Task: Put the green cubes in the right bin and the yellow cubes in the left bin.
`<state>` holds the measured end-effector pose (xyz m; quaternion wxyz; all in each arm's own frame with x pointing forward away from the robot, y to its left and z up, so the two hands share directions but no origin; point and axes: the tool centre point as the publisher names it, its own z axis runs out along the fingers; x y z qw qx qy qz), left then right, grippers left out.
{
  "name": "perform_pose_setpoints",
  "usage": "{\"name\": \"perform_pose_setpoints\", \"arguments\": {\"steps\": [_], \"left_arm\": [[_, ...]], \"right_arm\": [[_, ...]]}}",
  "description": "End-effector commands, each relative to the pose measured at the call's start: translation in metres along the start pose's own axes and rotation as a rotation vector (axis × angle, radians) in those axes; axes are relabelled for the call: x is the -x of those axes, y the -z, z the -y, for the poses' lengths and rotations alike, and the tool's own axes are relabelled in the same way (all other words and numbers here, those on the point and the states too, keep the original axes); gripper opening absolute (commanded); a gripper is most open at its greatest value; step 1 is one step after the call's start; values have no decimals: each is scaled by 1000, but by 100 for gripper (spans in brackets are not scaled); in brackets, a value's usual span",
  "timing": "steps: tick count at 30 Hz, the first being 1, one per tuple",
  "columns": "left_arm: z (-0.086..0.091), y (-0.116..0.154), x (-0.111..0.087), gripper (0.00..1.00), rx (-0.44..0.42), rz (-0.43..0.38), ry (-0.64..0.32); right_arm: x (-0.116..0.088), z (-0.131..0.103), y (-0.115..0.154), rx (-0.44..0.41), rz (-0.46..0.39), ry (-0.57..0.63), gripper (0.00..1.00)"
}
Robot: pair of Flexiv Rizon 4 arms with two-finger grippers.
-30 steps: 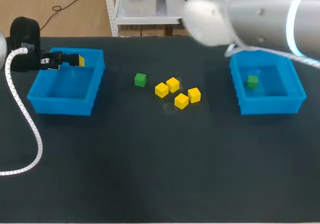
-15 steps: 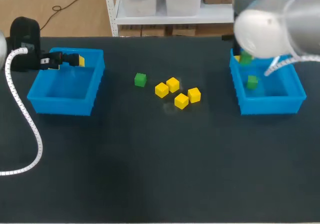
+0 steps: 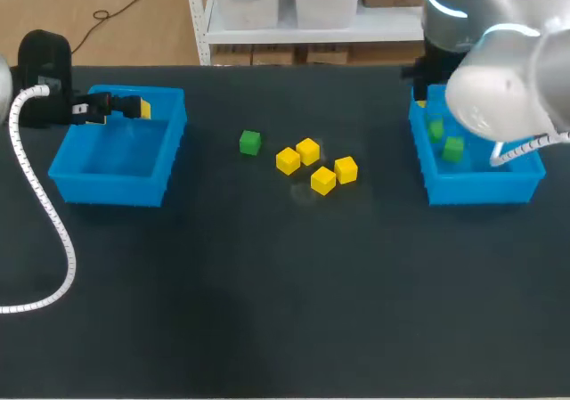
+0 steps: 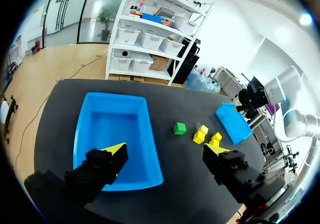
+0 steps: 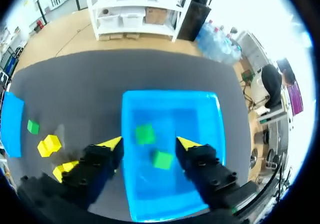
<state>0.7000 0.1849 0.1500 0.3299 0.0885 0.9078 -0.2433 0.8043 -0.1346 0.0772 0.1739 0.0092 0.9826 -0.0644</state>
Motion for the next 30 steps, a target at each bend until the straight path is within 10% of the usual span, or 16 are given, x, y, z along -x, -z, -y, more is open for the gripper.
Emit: {"name": "perform_pose_setpoints", "arguments": {"steps": [1,15,30], "left_arm": [[0,0,0,100,0,0,0],[0,0,0,100,0,0,0],[0,0,0,100,0,0,0]], "right_arm": [[11,-29,10,18,76,91,100],[38,-246,43,246,153,804,100],[22,-314,11,285,-20,1303,100]]}}
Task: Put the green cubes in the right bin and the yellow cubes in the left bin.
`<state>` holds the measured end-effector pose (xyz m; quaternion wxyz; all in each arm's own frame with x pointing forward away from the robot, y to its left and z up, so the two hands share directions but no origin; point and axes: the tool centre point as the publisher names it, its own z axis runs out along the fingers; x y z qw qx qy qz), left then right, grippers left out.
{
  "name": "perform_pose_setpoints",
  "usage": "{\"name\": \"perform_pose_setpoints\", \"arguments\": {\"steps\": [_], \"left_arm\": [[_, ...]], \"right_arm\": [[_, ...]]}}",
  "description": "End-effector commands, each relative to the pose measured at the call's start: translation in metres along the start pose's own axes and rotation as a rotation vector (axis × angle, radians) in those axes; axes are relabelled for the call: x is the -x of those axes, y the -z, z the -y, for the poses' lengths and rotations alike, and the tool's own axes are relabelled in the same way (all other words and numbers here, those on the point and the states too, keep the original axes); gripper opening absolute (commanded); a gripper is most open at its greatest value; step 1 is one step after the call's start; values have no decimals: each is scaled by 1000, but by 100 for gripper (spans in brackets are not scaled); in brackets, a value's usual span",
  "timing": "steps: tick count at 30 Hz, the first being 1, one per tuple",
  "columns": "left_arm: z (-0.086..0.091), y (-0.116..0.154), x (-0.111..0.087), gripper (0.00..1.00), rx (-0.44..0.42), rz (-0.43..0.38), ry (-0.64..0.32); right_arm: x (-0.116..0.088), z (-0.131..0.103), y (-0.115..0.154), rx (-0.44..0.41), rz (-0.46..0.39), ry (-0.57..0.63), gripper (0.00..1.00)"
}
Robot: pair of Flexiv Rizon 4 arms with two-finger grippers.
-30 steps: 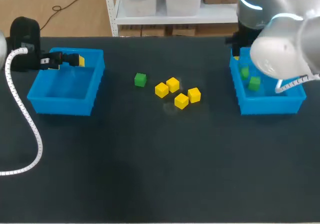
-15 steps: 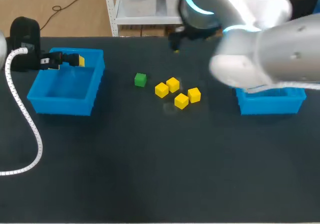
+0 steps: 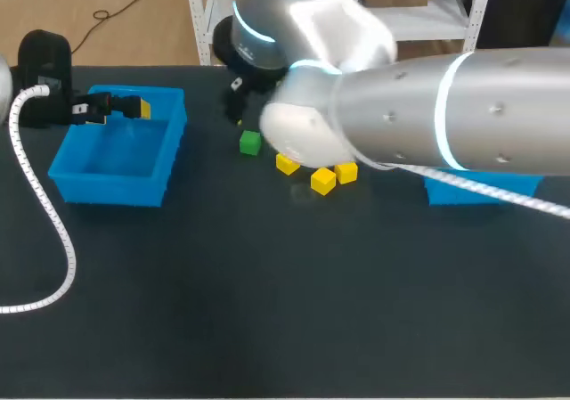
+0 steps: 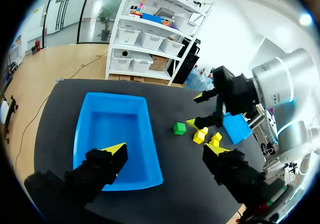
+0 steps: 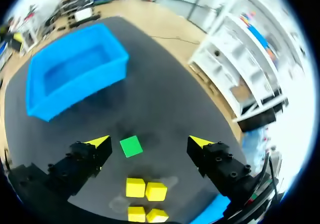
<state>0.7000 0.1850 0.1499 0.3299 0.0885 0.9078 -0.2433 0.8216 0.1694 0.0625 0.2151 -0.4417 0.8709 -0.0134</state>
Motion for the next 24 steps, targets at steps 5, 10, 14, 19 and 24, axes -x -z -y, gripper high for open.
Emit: {"name": "perform_pose_setpoints", "arguments": {"steps": [5,10,14,19,24], "left_arm": [[0,0,0,100,0,0,0],[0,0,0,100,0,0,0],[0,0,0,100,0,0,0],[0,0,0,100,0,0,0],[0,0,0,100,0,0,0]], "right_arm": [[8,-1,-23,181,-235,427,100],[1,-3,-33,207,-264,438,100],[-6,-8,-44,223,-286,436,100],[-15,-14,-54,245,-305,423,100],[-24,-22,-61,256,-314,419,100]]}}
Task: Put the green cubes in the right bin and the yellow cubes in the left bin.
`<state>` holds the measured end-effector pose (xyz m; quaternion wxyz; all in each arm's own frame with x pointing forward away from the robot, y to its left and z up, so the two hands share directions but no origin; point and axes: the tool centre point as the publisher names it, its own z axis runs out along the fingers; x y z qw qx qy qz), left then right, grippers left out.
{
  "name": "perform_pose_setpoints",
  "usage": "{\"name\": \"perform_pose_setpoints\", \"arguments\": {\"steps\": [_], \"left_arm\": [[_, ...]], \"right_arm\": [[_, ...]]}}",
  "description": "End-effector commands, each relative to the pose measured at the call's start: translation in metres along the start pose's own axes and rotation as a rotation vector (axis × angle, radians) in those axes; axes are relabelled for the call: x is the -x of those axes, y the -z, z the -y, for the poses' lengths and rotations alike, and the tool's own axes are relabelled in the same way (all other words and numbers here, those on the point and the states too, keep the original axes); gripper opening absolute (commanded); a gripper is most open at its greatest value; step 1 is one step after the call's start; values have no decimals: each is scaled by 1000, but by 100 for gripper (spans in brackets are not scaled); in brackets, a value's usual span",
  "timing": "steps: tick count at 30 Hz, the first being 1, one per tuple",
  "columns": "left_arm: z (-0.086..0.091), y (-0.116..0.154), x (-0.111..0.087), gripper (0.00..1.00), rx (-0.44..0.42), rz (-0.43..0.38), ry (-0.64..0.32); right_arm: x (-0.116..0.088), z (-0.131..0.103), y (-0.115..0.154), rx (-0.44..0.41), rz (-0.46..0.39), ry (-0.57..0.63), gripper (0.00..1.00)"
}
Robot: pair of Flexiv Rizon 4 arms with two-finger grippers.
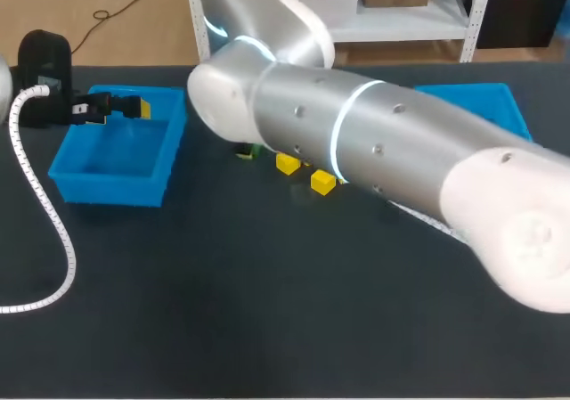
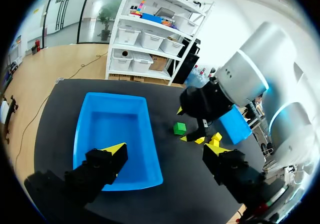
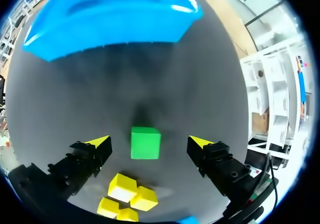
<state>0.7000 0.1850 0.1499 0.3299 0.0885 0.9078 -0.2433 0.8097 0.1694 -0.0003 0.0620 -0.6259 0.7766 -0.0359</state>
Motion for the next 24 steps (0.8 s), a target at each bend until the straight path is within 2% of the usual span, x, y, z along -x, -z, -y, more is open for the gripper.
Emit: {"name": "perform_pose_setpoints", "arguments": {"steps": [1,2,3,4,5,14,24], "left_arm": [[0,0,0,100,0,0,0],[0,0,0,100,0,0,0],[0,0,0,100,0,0,0],[0,0,0,100,0,0,0],[0,0,0,100,0,0,0],[0,0,0,100,0,0,0],[0,0,0,100,0,0,0]], "right_arm": [[5,3,-9,95,-56,2,100],[5,2,-11,93,-63,-3,100],[4,2,-14,92,-70,-7,57],[3,2,-15,82,-73,-23,33],[3,2,-17,78,-74,-34,0],[0,8,-10,51,-39,-95,0],[-4,25,22,-24,37,-202,0]]}}
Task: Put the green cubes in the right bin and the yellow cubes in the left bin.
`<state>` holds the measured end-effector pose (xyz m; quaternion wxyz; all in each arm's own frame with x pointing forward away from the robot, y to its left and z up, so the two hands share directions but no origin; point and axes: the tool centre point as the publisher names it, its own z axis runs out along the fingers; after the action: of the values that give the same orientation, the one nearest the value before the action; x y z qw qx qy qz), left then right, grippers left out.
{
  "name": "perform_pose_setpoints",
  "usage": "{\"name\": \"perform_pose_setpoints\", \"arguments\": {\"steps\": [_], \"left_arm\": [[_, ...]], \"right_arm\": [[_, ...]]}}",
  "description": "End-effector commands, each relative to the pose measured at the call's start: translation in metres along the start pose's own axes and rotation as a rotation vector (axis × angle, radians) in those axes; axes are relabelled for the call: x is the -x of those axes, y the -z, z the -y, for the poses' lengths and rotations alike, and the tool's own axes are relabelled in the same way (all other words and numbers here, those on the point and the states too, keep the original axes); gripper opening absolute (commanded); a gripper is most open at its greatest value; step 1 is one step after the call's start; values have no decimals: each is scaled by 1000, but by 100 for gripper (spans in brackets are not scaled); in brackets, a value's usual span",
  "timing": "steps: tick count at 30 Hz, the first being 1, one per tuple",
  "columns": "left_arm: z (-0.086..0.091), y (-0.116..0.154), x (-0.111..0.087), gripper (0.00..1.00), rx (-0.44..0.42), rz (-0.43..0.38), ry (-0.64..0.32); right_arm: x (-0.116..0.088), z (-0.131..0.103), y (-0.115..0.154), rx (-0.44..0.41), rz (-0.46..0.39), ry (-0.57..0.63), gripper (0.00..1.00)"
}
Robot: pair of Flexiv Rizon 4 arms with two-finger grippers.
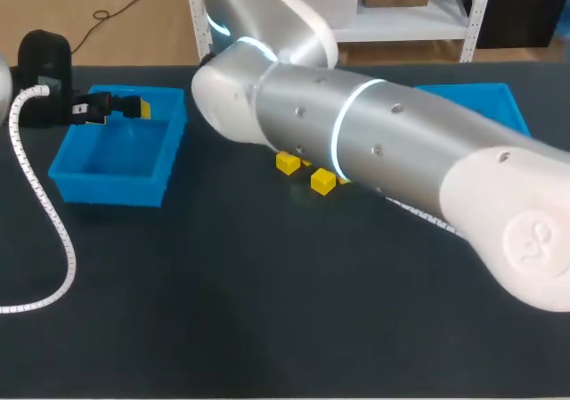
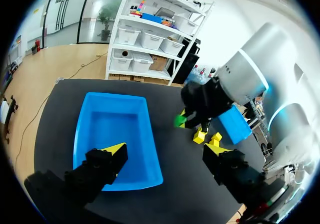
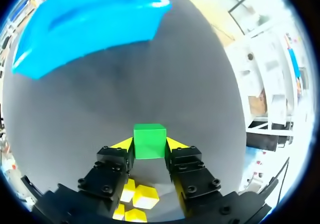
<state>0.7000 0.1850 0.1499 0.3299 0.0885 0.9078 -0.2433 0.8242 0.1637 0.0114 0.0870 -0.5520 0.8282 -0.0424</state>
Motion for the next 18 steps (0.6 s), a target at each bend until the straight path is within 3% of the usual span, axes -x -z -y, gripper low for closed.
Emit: {"name": "perform_pose_setpoints", "arguments": {"steps": [1,9,18], "left_arm": [[0,0,0,100,0,0,0],[0,0,0,100,0,0,0],[0,0,0,100,0,0,0]], "right_arm": [[-1,13,17,13,26,-38,0],[-29,51,71,-103,138,-210,0],[-107,94,105,-181,243,-504,0]]}}
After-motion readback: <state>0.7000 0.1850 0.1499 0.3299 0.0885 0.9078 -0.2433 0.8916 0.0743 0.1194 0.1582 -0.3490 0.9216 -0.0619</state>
